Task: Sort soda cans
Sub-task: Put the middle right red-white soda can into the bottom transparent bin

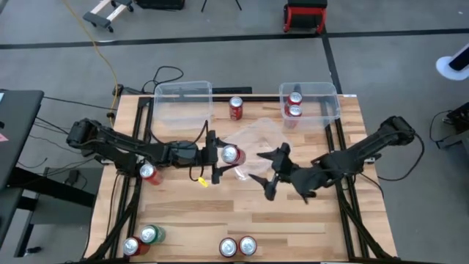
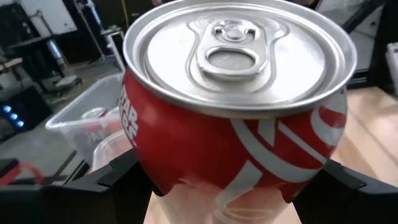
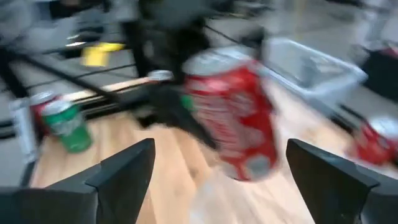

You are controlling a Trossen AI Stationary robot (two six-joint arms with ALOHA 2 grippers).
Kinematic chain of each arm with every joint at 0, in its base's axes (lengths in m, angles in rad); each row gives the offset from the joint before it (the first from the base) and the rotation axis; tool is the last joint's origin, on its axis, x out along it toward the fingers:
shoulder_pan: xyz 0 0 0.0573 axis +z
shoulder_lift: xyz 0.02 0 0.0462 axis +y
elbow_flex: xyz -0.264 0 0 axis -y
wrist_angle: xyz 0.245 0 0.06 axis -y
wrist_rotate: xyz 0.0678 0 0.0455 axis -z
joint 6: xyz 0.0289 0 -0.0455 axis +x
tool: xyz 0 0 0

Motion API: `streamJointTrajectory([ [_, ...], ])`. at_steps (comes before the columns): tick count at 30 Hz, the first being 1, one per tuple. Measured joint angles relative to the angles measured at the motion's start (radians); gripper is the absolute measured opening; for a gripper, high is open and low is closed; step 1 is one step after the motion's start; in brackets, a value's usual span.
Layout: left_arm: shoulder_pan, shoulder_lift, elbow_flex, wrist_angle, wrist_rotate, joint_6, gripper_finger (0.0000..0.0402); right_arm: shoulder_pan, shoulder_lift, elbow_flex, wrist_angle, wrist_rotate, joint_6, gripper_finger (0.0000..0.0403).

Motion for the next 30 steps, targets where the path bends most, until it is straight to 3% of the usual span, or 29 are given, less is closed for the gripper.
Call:
streamJointTrajectory([
  [5, 0.03, 0.0, 0.037, -0.053, 0.088, -0.032, 0.0294, -0.104, 0.022, -0.001, 0.063, -0.137, -0.179, 0.038],
  [10, 0.042, 0.0, 0.094, -0.172, 0.095, -0.037, 0.0294, -0.176, 0.04, -0.001, 0.171, -0.229, -0.265, 0.038],
  [23, 0.095, -0.001, 0.118, -0.22, 0.117, -0.066, 0.0294, -0.333, 0.077, 0.013, 0.226, -0.472, -0.273, 0.038],
  [30, 0.106, 0.0, 0.118, -0.227, 0.126, -0.074, 0.0294, -0.369, 0.166, 0.094, 0.169, -0.501, -0.309, 0.0374],
])
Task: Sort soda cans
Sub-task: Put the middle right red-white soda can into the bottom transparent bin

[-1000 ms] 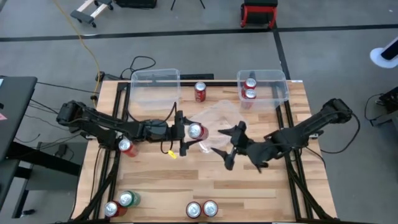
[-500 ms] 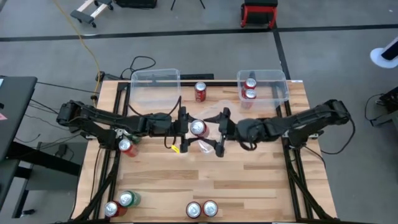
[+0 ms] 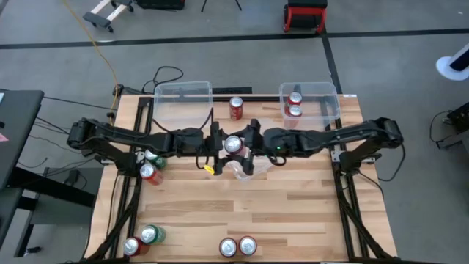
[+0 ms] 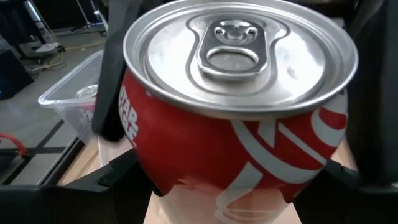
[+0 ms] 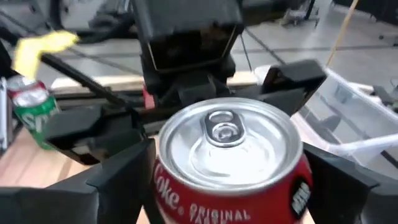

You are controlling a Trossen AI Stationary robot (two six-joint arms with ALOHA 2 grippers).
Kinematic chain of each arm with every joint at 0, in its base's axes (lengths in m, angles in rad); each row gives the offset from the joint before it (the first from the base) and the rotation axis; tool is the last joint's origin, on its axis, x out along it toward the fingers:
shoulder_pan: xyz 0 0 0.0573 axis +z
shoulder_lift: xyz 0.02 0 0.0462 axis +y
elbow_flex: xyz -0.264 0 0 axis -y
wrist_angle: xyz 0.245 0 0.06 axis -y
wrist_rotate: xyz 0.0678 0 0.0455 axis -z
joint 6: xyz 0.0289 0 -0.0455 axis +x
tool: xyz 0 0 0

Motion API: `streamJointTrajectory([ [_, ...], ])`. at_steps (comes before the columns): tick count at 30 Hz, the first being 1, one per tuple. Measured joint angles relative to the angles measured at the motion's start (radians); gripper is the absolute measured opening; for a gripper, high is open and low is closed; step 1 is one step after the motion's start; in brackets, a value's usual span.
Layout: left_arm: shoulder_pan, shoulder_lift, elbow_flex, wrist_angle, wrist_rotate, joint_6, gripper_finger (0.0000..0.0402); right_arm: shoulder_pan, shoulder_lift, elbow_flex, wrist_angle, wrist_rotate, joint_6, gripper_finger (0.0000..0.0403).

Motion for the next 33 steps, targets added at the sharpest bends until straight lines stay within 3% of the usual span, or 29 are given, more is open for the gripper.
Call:
streamJointTrajectory([
  [7, 0.001, -0.001, 0.0, -0.027, -0.008, -0.021, 0.0294, -0.014, 0.019, 0.036, -0.058, -0.006, 0.009, 0.0297],
  [17, 0.012, 0.0, 0.006, -0.027, 0.009, -0.066, 0.0294, -0.022, -0.05, 0.037, -0.187, -0.025, 0.09, 0.0296],
  [23, 0.016, -0.005, -0.006, -0.112, -0.05, -0.098, 0.0341, -0.033, -0.087, 0.022, -0.381, 0.019, 0.14, 0.0296],
  [27, 0.015, -0.003, -0.002, -0.163, -0.102, -0.121, 0.0344, -0.043, -0.091, -0.014, -0.376, 0.07, 0.159, 0.0296],
  [33, 0.016, -0.002, -0.002, -0.212, -0.124, -0.135, 0.0329, -0.078, -0.113, -0.093, -0.344, 0.045, 0.242, 0.0296],
])
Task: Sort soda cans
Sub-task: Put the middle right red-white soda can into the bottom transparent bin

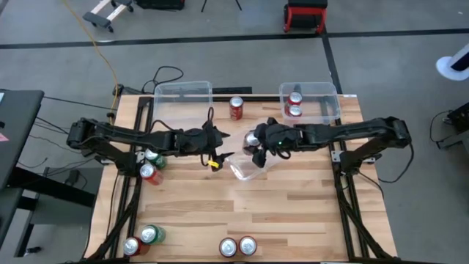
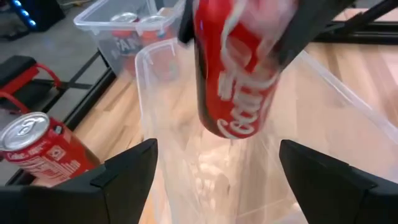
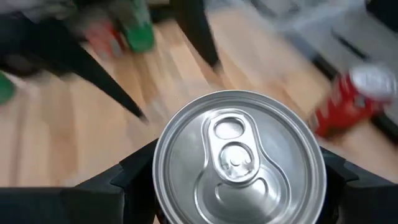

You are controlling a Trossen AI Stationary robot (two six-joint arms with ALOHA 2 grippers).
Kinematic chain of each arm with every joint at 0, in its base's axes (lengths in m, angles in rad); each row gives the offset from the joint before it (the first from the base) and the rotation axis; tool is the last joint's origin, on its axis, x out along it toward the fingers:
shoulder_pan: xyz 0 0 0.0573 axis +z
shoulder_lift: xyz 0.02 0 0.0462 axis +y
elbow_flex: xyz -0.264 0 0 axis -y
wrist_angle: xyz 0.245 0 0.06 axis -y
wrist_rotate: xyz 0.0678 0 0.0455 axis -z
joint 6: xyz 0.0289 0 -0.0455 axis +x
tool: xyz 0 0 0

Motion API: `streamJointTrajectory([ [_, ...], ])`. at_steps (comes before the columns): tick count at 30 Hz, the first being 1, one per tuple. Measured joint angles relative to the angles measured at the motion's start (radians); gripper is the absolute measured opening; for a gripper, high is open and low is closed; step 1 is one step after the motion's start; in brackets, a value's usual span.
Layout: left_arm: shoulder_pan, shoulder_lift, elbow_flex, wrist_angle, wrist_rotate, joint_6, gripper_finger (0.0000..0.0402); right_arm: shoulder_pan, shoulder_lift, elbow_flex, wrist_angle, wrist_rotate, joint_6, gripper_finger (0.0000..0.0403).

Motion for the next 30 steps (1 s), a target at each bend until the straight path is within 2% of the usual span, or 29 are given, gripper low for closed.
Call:
streamJointTrajectory([
  [10, -0.001, 0.0, 0.0, 0.039, 0.006, 0.008, 0.0323, -0.097, 0.003, -0.168, 0.078, -0.026, 0.165, 0.0296],
  [18, -0.001, 0.0, 0.001, 0.057, 0.008, 0.02, 0.0324, -0.168, 0.01, -0.275, 0.263, -0.044, 0.195, 0.0296],
  [26, -0.002, 0.0, 0.002, 0.059, 0.009, 0.031, 0.0324, -0.154, 0.013, -0.299, 0.262, -0.048, 0.19, 0.0296],
  [30, -0.002, 0.001, 0.002, 0.06, 0.009, 0.031, 0.0324, -0.14, 0.013, -0.298, 0.267, -0.06, 0.191, 0.0344],
])
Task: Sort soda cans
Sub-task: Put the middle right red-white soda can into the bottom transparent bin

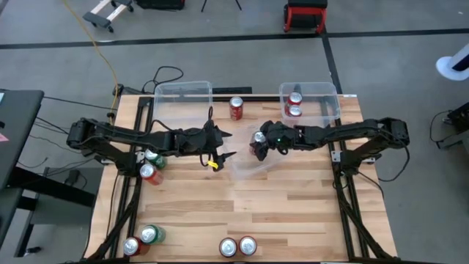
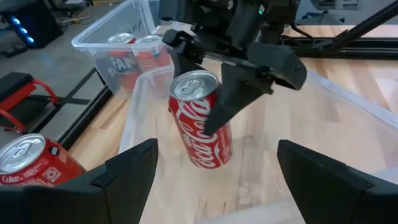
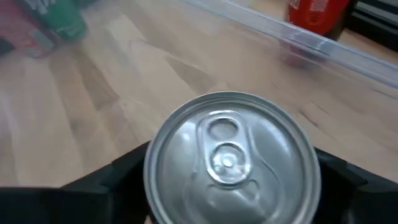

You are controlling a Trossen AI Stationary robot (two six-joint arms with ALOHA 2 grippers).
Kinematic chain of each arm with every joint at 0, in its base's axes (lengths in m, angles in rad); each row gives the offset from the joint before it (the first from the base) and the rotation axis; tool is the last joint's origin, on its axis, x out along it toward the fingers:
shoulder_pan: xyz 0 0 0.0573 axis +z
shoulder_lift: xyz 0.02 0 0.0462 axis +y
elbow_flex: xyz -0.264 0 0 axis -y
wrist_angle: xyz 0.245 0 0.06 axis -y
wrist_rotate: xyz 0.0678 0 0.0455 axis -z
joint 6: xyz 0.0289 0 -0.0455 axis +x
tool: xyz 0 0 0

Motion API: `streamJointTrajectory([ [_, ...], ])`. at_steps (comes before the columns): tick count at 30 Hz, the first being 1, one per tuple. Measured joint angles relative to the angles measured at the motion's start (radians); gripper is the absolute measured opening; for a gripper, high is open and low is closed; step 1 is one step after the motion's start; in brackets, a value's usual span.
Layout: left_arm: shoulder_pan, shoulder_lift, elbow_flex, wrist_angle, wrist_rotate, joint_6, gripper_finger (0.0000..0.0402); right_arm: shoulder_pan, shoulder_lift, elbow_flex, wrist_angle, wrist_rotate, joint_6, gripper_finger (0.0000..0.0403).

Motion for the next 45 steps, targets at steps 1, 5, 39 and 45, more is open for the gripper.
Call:
streamJointTrajectory([
  [1, 0.0, 0.0, 0.0, 0.001, 0.0, 0.0, 0.0324, 0.002, 0.0, 0.0, 0.0, 0.0, 0.0, 0.0356],
  [5, 0.0, 0.0, 0.0, -0.004, 0.0, -0.001, 0.0324, 0.013, -0.001, 0.003, 0.014, 0.004, -0.009, 0.0374],
  [39, -0.034, 0.0, -0.044, -0.052, -0.047, -0.051, 0.0323, 0.241, -0.03, 0.463, -0.859, 0.146, -0.008, 0.0238],
  [45, -0.089, 0.0, -0.045, -0.049, -0.14, -0.046, 0.0305, 0.483, -0.109, 0.443, -0.937, 0.393, 0.209, 0.0203],
])
